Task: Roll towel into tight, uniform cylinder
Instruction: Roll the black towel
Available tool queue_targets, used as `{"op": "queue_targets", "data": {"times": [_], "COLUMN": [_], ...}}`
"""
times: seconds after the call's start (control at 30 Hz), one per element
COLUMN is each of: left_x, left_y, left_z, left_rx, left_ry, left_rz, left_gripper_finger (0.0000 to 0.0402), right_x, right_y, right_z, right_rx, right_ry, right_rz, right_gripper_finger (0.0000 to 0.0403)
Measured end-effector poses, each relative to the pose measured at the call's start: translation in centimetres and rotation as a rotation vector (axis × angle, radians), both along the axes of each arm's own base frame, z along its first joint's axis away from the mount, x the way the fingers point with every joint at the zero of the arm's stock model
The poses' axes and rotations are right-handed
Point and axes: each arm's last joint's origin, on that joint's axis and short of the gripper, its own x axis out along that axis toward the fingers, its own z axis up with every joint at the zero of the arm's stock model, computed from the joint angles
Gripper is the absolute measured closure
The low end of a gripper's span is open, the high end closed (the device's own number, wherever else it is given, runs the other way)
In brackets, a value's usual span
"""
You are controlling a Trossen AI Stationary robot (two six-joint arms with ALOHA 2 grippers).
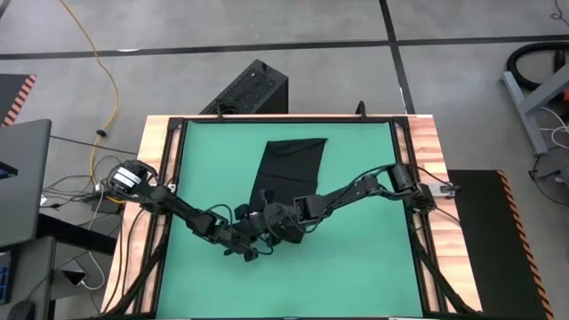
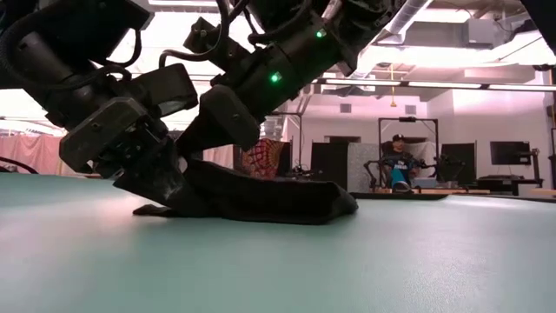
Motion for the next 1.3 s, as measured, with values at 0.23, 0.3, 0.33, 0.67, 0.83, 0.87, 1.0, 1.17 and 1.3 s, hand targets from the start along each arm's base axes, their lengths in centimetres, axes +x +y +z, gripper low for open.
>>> {"op": "queue_targets", "data": {"times": [0.23,0.3,0.33,0.67,0.83,0.87,1.0,1.17,1.3], "left_x": [0.0,0.0,0.0,0.0,0.0,0.0,0.0,0.0,0.0], "left_y": [-0.1,-0.1,-0.1,-0.1,-0.1,-0.1,-0.1,-0.1,-0.2], "left_z": [0.0,0.0,0.0,0.0,0.0,0.0,0.0,0.0,0.0], "left_rx": [-0.007,-0.011,-0.010,-0.005,-0.009,-0.009,-0.009,-0.005,0.000], "left_ry": [-0.003,-0.003,-0.003,-0.002,0.000,0.000,0.000,0.001,0.004], "left_rz": [-0.003,-0.005,-0.004,-0.008,-0.012,-0.013,-0.013,-0.016,-0.037], "left_gripper_finger": [0.0402,0.0402,0.0402,0.0402,0.0402,0.0402,0.0401,0.0401,0.0401], "right_x": [0.2,0.1,0.1,0.0,0.1,0.1,0.1,-0.1,-0.6], "right_y": [-0.2,-0.3,-0.4,-0.6,-0.7,-0.7,-0.7,-0.5,-0.3], "right_z": [0.1,0.0,-0.1,-0.1,0.0,0.0,0.0,0.6,2.0], "right_rx": [0.058,0.072,0.077,0.129,0.118,0.110,0.111,0.105,0.097], "right_ry": [-0.017,0.003,0.008,0.024,0.023,0.022,0.021,0.007,-0.002], "right_rz": [0.032,0.027,0.025,0.032,0.042,0.047,0.044,0.066,0.101], "right_gripper_finger": [0.0401,0.0401,0.0401,0.0344,0.0320,0.0314,0.0286,0.0243,0.0217]}}
